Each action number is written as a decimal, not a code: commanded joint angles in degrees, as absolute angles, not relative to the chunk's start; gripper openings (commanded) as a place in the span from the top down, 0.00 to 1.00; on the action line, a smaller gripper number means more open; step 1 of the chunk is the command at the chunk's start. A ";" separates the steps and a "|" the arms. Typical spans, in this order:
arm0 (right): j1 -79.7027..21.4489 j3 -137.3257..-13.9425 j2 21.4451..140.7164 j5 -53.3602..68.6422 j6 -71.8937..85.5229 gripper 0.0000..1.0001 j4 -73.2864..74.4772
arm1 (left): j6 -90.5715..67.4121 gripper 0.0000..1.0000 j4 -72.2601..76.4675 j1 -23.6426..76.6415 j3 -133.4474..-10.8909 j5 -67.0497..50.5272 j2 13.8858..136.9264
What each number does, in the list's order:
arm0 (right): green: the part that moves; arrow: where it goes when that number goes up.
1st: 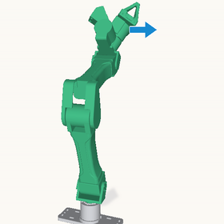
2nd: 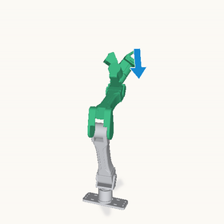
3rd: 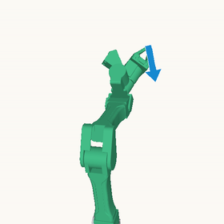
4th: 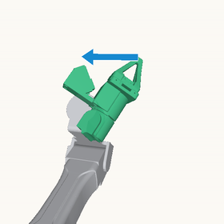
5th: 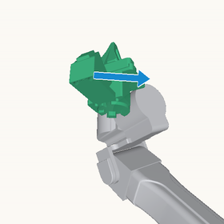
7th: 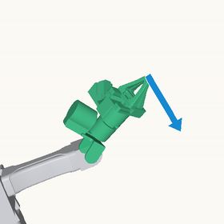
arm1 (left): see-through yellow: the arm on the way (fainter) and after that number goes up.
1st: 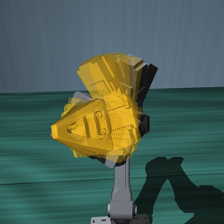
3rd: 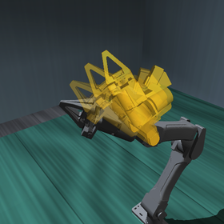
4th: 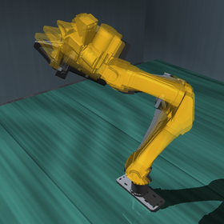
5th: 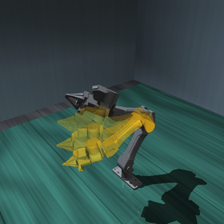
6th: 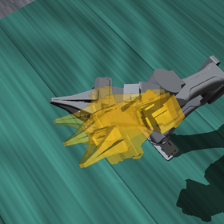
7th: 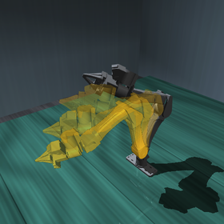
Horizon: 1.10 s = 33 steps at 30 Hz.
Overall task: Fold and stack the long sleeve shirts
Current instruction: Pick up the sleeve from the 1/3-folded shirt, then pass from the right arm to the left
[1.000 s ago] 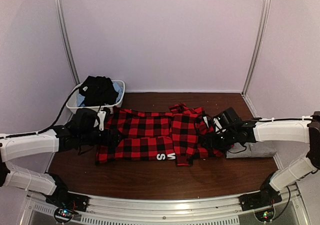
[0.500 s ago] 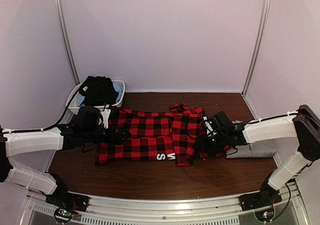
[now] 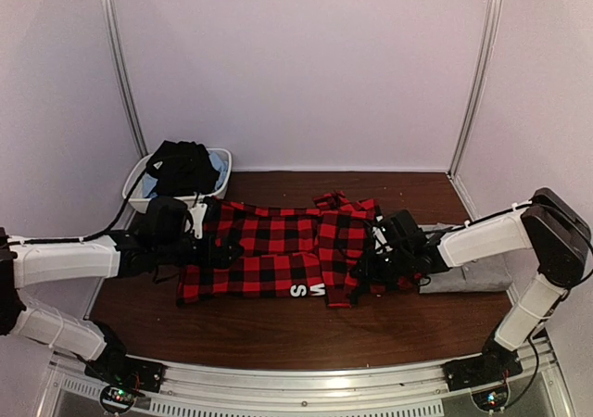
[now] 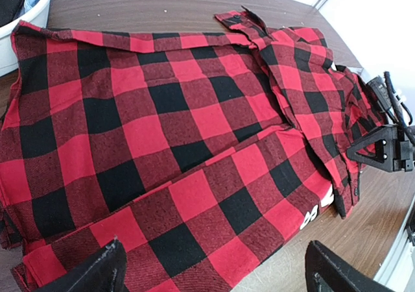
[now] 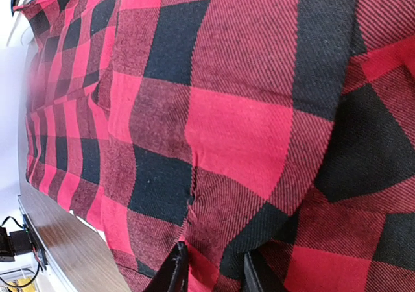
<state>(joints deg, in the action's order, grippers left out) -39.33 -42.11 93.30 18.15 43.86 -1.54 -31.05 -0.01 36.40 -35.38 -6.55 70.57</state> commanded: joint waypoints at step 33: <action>-39.88 -44.00 89.34 32.10 65.13 1.00 -37.76 | -47.02 0.13 49.93 44.29 -45.85 -44.37 102.71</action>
<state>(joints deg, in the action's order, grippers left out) -39.51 -43.77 90.94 30.96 62.76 -32.42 -42.96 39.68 42.83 -43.18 -39.44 99.39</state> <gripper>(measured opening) 0.013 0.884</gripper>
